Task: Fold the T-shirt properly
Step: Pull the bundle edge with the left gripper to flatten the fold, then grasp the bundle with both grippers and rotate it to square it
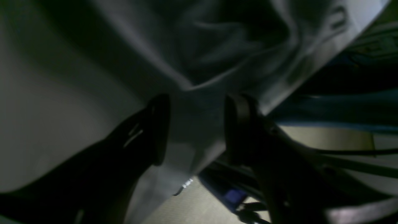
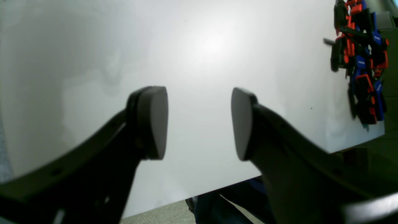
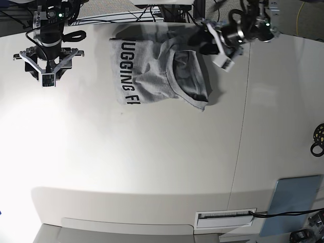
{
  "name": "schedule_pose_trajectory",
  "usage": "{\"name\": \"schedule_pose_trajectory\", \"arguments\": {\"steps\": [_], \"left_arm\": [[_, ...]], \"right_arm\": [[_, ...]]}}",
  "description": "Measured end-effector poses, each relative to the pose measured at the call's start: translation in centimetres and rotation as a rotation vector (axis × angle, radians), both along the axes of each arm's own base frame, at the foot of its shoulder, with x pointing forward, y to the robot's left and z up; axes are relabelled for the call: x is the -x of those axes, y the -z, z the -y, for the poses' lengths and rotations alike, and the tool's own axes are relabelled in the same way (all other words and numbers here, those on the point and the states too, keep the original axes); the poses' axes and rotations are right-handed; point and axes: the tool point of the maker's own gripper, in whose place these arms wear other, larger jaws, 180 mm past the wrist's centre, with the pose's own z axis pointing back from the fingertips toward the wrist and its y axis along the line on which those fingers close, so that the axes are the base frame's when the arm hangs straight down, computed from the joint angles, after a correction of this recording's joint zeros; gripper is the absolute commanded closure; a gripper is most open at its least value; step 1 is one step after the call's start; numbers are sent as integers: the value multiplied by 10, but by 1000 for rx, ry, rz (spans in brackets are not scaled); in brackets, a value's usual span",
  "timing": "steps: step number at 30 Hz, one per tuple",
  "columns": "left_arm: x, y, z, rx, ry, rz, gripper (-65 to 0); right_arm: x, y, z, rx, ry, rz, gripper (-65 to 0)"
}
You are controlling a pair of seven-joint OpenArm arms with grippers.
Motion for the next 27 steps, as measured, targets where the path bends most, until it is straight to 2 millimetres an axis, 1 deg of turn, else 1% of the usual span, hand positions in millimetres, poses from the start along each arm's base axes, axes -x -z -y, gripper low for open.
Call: {"name": "schedule_pose_trajectory", "arguments": {"steps": [2,4,5,6,7,10,14,16,18,19,21,23,27], "left_arm": [[4,0,12,19,15,-15,-291],[6,0,20,30,24,-26,-288],[5,1,21,23,21,-30,-275],[4,3,20,10,14,-35,-248],[2,4,19,-1,6,-33,-201],[-2,2,19,5,-6,-20,-8],[1,4,18,-4,5,-34,0],[11,6,15,-27,75,-46,0],[22,6,3,-48,137,-76,0],[23,6,-6,-61,142,-90,0],[24,3,-24,-83,156,-93,0],[20,2,-38,-103,136,-86,0],[15,3,-47,-123,108,-78,0]], "right_arm": [[0,0,0,0,0,-1,-320],[1,0,0,0,2,-4,-320],[2,2,1,-1,8,-13,-320],[4,3,1,-2,13,-22,-320],[4,3,1,-2,14,-24,-320],[4,3,2,-3,15,-26,-320],[4,3,2,-3,15,-26,-320],[4,3,2,-2,15,-26,-320],[4,3,2,-1,13,-23,-320],[4,3,2,0,13,-23,-320],[3,2,1,0,10,-18,-320],[2,4,-1,7,-17,-33,-320],[2,5,-3,10,-38,-45,-320]]}}
